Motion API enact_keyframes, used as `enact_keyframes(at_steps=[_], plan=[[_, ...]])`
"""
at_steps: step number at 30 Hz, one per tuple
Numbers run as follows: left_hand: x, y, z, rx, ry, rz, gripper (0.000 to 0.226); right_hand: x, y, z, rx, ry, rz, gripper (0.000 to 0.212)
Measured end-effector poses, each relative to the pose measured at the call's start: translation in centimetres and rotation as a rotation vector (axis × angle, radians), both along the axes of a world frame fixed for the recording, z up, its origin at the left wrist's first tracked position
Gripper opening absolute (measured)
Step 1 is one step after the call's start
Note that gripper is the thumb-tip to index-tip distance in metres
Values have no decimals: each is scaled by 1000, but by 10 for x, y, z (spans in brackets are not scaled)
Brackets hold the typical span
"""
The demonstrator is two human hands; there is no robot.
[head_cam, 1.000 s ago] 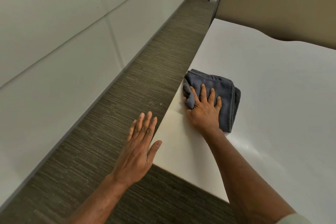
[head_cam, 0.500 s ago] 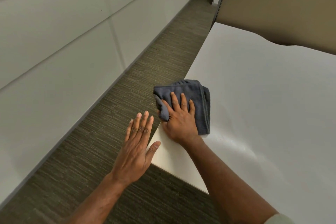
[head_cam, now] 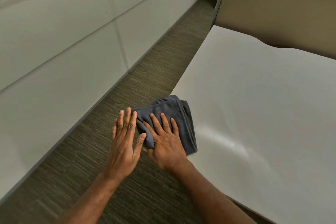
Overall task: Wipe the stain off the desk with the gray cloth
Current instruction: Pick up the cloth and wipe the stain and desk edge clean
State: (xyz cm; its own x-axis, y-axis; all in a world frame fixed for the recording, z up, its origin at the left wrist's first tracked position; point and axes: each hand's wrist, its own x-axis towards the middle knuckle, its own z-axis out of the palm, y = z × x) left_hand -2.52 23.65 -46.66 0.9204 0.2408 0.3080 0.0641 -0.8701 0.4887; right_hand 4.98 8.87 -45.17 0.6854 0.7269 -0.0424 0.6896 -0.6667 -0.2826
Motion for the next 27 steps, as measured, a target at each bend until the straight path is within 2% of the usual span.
enact_keyframes(at_steps=[10, 16, 27], plan=[[-24, -17, 4, 18, 14, 46, 70, -52, -50, -6, 2, 13, 0, 64], [-28, -38, -3, 32, 62, 38, 75, -70, -99, -4, 15, 43, -217, 59], [-39, -61, -2, 45, 110, 29, 77, -47, -155, 0, -16, 65, -604, 68]])
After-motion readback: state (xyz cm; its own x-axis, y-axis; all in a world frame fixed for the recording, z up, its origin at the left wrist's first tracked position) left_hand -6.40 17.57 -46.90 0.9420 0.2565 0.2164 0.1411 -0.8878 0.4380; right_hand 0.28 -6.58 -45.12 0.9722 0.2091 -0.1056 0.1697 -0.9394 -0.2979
